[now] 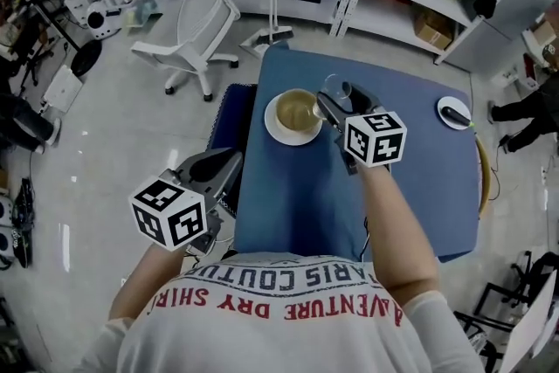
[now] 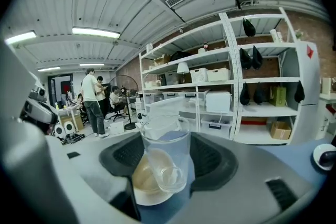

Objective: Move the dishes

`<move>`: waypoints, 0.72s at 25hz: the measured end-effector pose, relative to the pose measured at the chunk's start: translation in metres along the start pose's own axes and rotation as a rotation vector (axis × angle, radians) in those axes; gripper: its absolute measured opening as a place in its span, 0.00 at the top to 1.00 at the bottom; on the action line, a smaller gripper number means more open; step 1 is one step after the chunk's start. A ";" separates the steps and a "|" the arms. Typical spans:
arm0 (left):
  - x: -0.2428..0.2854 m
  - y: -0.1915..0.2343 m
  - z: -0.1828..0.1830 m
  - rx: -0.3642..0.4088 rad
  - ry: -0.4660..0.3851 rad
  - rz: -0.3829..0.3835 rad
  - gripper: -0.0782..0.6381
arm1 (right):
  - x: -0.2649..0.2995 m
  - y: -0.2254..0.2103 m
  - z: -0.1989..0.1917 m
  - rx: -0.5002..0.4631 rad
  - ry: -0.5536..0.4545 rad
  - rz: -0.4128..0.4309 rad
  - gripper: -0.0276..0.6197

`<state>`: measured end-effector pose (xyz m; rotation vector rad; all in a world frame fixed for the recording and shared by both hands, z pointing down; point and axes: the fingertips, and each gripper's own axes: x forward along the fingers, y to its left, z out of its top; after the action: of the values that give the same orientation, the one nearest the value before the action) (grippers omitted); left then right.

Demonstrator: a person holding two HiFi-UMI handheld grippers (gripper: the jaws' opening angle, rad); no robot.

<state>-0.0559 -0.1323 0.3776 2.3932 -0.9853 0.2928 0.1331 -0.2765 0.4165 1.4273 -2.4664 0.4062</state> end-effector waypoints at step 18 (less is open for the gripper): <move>0.085 -0.048 -0.012 -0.034 0.055 -0.079 0.84 | -0.096 -0.133 -0.046 0.084 0.029 -0.206 0.53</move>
<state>0.0385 -0.1472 0.4019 2.3733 -0.8625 0.3085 0.2995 -0.2466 0.4391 1.6767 -2.2752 0.4868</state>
